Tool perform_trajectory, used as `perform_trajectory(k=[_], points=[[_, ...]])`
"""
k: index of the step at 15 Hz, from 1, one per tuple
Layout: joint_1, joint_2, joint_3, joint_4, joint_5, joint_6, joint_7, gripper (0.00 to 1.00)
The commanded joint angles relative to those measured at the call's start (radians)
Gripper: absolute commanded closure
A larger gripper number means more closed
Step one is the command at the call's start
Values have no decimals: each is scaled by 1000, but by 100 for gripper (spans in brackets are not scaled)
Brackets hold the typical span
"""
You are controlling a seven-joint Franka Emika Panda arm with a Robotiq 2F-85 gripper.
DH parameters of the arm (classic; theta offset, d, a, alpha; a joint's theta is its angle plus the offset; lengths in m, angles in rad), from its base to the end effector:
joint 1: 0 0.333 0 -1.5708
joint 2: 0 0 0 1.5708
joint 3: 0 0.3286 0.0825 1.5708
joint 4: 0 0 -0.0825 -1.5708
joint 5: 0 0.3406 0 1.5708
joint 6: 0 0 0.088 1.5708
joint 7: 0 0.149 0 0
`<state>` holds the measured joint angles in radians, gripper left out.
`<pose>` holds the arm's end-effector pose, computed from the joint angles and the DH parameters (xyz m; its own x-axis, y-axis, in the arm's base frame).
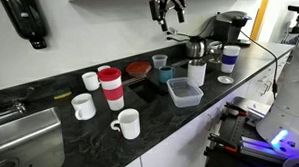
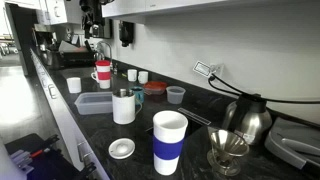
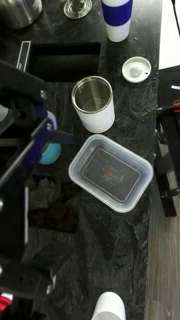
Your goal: Move the white cup That is in front of the cup with a pink lid to the right side of the green cup
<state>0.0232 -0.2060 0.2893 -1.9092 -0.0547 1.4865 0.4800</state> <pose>0.3971 0.1296 0.5408 0.9709 -0.1902 -0.1454 -0.1590 -0.9663 0.2023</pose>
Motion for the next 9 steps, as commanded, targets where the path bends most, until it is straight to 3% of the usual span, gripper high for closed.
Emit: perform_trajectory(k=[1, 9], points=[[34, 3, -30, 3, -6, -2, 6, 0], [110, 4, -29, -29, 130, 108, -48, 0]])
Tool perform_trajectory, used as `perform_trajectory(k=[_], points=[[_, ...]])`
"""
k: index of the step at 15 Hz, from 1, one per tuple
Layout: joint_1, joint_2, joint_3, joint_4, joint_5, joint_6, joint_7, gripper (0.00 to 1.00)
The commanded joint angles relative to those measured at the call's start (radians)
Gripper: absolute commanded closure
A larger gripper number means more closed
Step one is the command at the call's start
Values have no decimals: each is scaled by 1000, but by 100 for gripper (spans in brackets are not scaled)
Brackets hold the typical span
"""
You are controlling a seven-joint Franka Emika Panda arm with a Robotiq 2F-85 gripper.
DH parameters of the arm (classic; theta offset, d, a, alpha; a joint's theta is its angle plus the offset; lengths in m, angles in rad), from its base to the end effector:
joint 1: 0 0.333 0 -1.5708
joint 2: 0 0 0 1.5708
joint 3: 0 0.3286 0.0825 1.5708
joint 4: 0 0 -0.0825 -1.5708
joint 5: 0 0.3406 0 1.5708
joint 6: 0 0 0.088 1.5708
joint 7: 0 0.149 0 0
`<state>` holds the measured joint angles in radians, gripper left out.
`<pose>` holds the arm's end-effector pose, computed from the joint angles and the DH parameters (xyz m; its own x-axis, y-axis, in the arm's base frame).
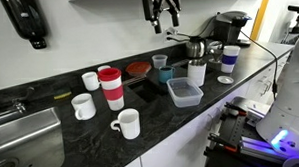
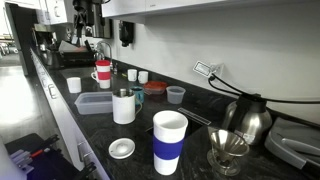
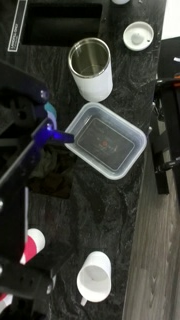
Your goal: Move the white cup That is in front of the cup with a pink lid to the right side of the green cup
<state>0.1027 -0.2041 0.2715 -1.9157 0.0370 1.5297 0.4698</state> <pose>0.3895 0.1687 0.5393 0.9805 -0.1146 -0.1594 -0.0993 -0.9899 0.1009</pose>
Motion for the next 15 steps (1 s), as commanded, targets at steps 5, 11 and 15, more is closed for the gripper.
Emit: perform_trajectory(k=[5, 11, 15], points=[[45, 3, -9, -20, 12, 50, -3, 0], [71, 9, 12, -28, 18, 107, -18, 0], [135, 56, 73, -52, -36, 274, -30, 0]])
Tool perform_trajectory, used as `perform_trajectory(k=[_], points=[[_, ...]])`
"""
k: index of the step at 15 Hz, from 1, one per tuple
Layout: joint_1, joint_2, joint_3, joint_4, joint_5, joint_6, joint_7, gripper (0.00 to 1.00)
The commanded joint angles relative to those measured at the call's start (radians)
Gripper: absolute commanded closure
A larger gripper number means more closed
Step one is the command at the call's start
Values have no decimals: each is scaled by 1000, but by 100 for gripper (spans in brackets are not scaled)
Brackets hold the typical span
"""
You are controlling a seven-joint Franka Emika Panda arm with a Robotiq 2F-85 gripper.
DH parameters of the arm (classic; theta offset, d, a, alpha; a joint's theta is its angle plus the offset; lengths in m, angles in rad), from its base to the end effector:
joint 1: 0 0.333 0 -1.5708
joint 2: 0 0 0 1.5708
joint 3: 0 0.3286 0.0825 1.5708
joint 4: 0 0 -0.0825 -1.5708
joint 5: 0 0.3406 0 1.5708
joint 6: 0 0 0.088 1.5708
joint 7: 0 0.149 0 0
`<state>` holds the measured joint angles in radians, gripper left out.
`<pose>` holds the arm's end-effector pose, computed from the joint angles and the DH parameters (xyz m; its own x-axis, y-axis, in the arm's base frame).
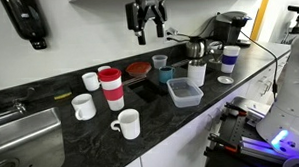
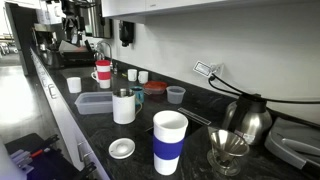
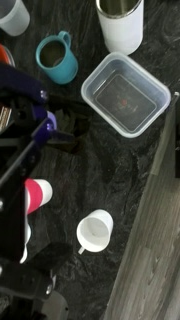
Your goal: Move the white cup That is in front of the cup with a pink lid to the right side of the green cup
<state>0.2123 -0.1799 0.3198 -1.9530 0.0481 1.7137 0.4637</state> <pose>0.3831 0.2431 0.5249 0.9970 0.0520 -0.0566 0.0542 -0.9978 0.0387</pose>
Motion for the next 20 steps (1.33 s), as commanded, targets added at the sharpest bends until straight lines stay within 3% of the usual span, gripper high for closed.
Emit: perform_trajectory(k=[1, 9, 14, 20], points=[[39, 56, 42, -22, -90, 124, -16, 0], [65, 82, 39, -26, -87, 129, 9, 0], [87, 83, 50, -73, -44, 276, 11, 0], [108, 181, 43, -158, 28, 411, 9, 0]])
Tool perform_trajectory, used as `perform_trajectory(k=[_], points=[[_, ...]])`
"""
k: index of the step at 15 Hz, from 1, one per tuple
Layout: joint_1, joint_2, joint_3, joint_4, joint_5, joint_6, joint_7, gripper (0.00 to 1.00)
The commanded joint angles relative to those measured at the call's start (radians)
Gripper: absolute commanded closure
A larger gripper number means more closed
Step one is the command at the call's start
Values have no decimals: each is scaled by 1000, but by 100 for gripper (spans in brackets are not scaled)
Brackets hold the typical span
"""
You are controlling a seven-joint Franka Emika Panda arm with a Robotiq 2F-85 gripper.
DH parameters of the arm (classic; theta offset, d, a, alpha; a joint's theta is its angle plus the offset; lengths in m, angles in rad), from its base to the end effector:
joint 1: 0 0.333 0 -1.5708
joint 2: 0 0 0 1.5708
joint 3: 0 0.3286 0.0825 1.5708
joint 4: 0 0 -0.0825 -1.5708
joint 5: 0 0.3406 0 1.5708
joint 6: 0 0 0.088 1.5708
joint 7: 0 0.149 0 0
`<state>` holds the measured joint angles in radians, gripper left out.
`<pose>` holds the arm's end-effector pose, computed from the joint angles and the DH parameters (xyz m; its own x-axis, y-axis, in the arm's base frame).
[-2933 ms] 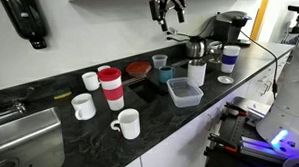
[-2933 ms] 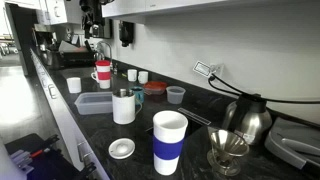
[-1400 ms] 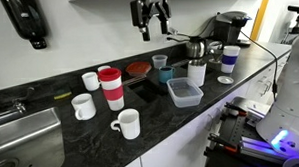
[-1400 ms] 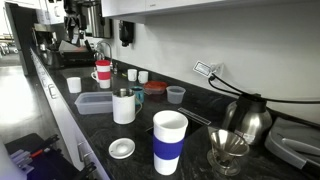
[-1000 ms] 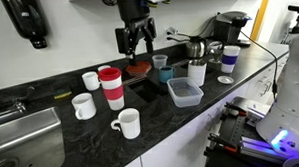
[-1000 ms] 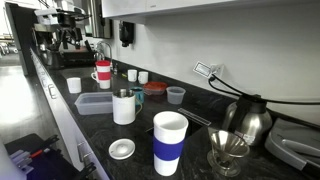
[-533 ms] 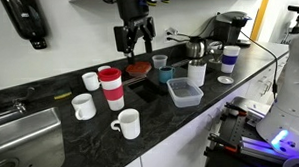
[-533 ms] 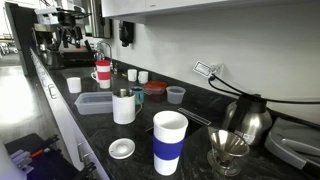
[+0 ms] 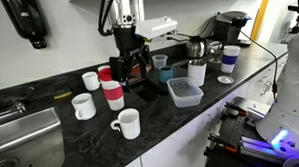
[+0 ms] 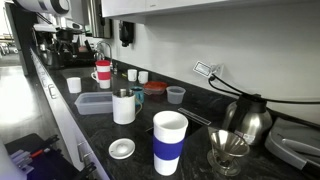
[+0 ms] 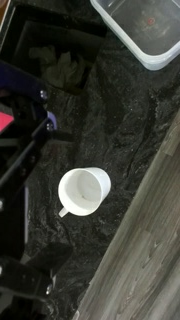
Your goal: Move the white cup That is in front of the cup with a pink lid to the right side of the green cup
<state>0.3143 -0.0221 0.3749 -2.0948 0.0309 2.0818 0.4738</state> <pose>0.3861 0.3225 0.4229 0.9800 0.1990 -0.0020 0.1989 -0.9798 -0.0203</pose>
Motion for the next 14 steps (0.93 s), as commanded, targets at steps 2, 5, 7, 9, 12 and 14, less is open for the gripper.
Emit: perform_trajectory(k=[2, 5, 7, 9, 12, 14], points=[[6, 56, -19, -28, 60, 70, 0, 0], [7, 107, -35, -41, 76, 106, -4, 0], [9, 137, -41, -49, 103, 118, -10, 0], [11, 166, -46, -48, 121, 125, -15, 0], [9, 200, -56, -36, 132, 138, -19, 0], [8, 211, -65, -35, 130, 136, -19, 12]])
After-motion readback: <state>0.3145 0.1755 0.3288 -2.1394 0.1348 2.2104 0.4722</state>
